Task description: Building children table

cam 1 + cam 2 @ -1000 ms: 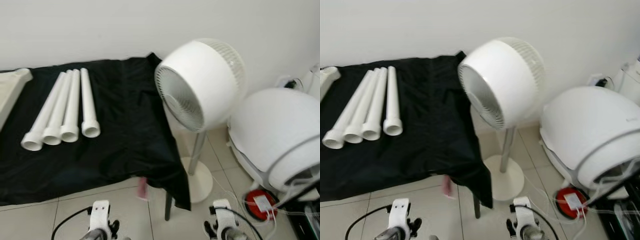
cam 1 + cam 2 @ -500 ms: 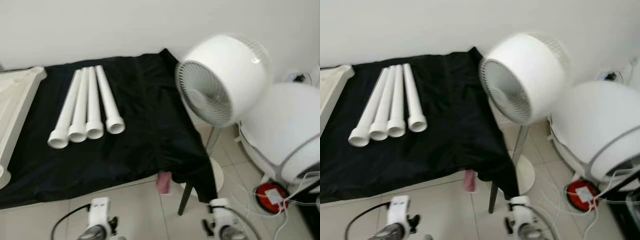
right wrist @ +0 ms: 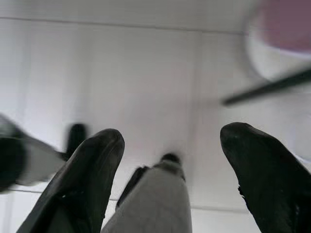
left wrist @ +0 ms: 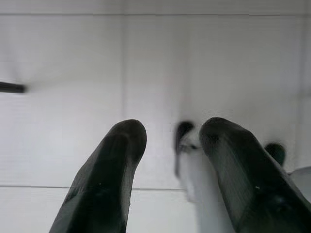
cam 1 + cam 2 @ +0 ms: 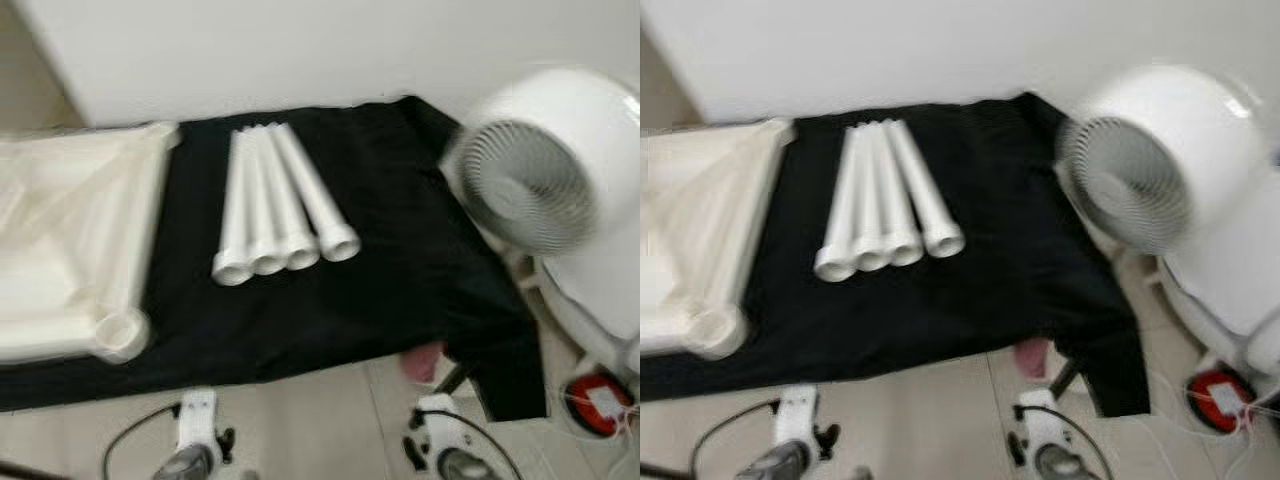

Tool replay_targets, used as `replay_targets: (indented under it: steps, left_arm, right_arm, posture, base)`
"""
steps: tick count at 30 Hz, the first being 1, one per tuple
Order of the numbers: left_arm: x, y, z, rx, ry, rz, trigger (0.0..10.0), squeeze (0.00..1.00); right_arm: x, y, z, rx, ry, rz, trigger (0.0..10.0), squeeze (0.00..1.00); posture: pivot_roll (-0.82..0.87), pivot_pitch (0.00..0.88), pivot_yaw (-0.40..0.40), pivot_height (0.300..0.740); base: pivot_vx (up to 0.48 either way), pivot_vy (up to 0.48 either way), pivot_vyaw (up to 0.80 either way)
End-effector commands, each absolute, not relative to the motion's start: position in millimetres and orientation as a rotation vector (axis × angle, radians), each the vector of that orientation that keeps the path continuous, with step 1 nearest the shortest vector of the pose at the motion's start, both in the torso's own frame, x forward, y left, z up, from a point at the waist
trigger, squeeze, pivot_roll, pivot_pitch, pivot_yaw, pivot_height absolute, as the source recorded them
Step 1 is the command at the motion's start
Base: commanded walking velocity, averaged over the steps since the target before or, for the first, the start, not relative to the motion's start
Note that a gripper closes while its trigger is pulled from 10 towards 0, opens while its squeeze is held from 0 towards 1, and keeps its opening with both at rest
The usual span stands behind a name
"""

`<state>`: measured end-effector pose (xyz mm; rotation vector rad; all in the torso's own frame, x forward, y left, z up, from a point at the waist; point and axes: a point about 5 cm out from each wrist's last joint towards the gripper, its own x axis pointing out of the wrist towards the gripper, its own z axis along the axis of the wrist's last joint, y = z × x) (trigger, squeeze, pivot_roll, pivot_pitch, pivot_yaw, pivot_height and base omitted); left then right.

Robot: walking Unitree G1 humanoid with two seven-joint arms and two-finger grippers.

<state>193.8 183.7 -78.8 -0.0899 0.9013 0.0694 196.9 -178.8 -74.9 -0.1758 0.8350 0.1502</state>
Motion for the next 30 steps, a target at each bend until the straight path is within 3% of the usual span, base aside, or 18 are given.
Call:
replay_targets:
  steps: [1,5,20,30]
  left_arm:
    - [191.4,179.5,-80.7,-0.105,0.913,0.076,10.0,0.0]
    - [191.4,179.7,-80.7,-0.106,0.912,0.08,10.0,0.0]
    - [193.8,183.4,-78.7,-0.032,0.896,0.055,10.0,0.0]
    - [190.8,180.4,-79.5,0.037,0.892,-0.056,10.0,0.0]
  right_arm:
    - [191.4,-187.5,-77.1,-0.184,0.86,0.131,10.0,0.0]
    - [191.2,-188.1,-77.1,-0.182,0.861,0.125,10.0,0.0]
    - [192.1,-190.6,-76.4,-0.181,0.858,0.115,10.0,0.0]
    - [195.3,-193.2,-74.1,-0.193,0.844,0.114,10.0,0.0]
  posture:
    - [-0.13,0.0,0.067,0.74]
    - [-0.13,0.0,0.067,0.74]
    - [-0.13,0.0,0.068,0.74]
    - [-0.13,0.0,0.069,0.74]
  base:
    - [0.0,0.458,0.0]
    - [0.0,0.412,0.0]
    - [0.0,0.0,0.0]
    - [0.0,0.0,0.0]
